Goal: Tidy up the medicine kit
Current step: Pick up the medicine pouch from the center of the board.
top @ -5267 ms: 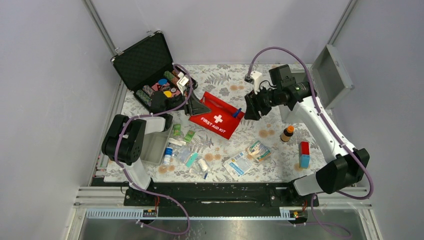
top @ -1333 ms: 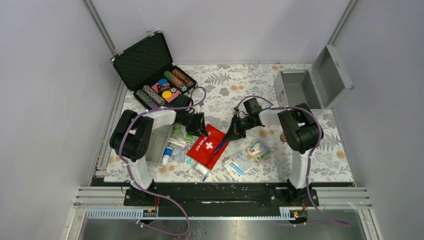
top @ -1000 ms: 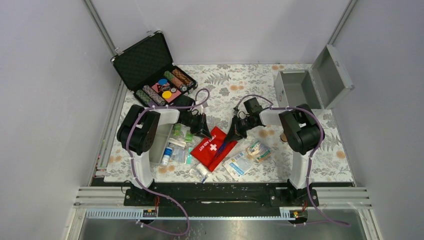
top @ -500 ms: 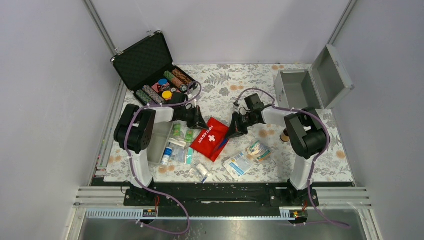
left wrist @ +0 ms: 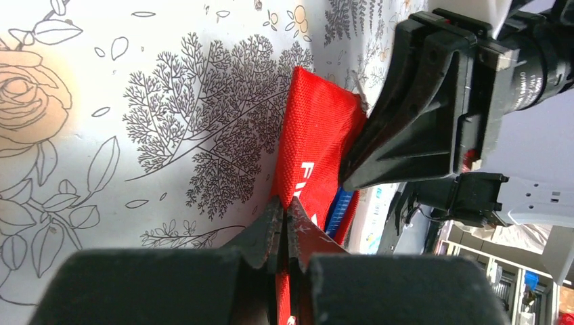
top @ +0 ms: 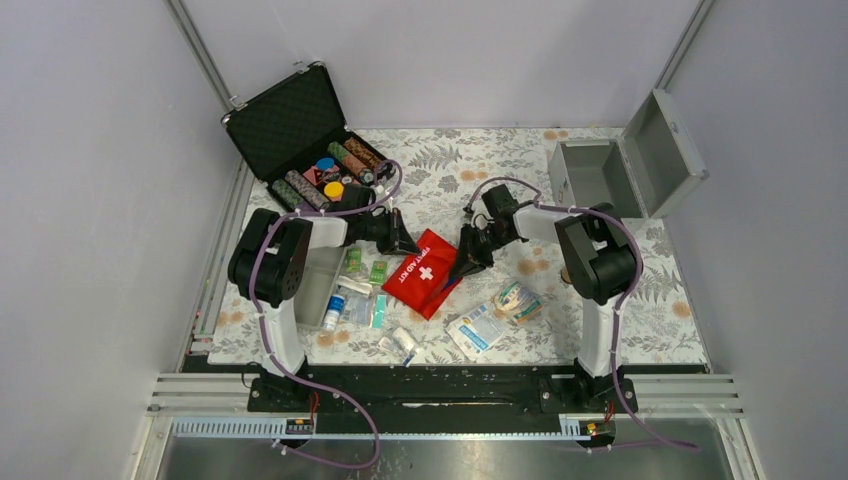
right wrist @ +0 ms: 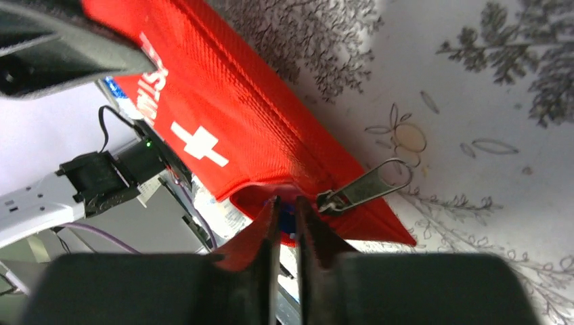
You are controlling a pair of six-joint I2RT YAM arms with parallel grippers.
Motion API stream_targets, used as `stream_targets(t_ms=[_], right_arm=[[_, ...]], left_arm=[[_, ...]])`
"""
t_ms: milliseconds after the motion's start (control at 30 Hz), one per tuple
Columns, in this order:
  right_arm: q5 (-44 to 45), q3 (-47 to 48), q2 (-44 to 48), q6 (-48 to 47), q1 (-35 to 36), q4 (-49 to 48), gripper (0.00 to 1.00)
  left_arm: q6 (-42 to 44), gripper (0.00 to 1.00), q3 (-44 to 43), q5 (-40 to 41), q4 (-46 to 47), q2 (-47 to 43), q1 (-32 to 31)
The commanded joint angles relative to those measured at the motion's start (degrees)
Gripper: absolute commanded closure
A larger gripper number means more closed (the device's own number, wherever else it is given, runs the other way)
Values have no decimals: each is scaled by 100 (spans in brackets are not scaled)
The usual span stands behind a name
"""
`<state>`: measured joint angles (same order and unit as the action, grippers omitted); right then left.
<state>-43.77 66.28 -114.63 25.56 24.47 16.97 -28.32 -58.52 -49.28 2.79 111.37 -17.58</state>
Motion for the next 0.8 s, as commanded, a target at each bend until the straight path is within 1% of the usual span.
stream_targets(t_ms=[0,100,200,267,433,500,533,567,633,667,700,767], right_arm=[[482,406,-295,-198,193,487,74],[558,491,-94,-354,180,747,60],[816,613,419,-574,66,1078,46],[927,756,738,-744,-63,1299,41],[1365,1098,1285,-1342,-295,1980,39],[1397,931,1507,-1409,-444,1849,39],[1373,823,1607,-1419,-530,1749,39],[1362,729,1693,-1481,-632,1700,39],[1332,604,1792,-1632,-701,1571,38],[1280,556,1789,-1733,-706,1513,37],[1048,511,1759,-1849,-701,1443,36],[574,341,1676,-1960,-706,1102,35]], left_arm=[[-191,100,66,-216,753,-224,21],[-196,100,131,-269,902,-250,18],[-254,100,240,-382,1228,-297,25],[-364,100,279,-478,1463,-299,55],[-498,100,283,-634,1961,-386,172],[-618,100,315,-725,2262,-446,237],[-766,100,361,-795,2533,-463,283],[-1027,100,438,-889,3129,-464,352],[-1655,100,570,-1091,4018,-398,445],[-2100,100,628,-1197,4565,-311,475],[-2585,100,670,-1282,5293,-200,493],[-3791,100,691,-1411,6732,89,488]])
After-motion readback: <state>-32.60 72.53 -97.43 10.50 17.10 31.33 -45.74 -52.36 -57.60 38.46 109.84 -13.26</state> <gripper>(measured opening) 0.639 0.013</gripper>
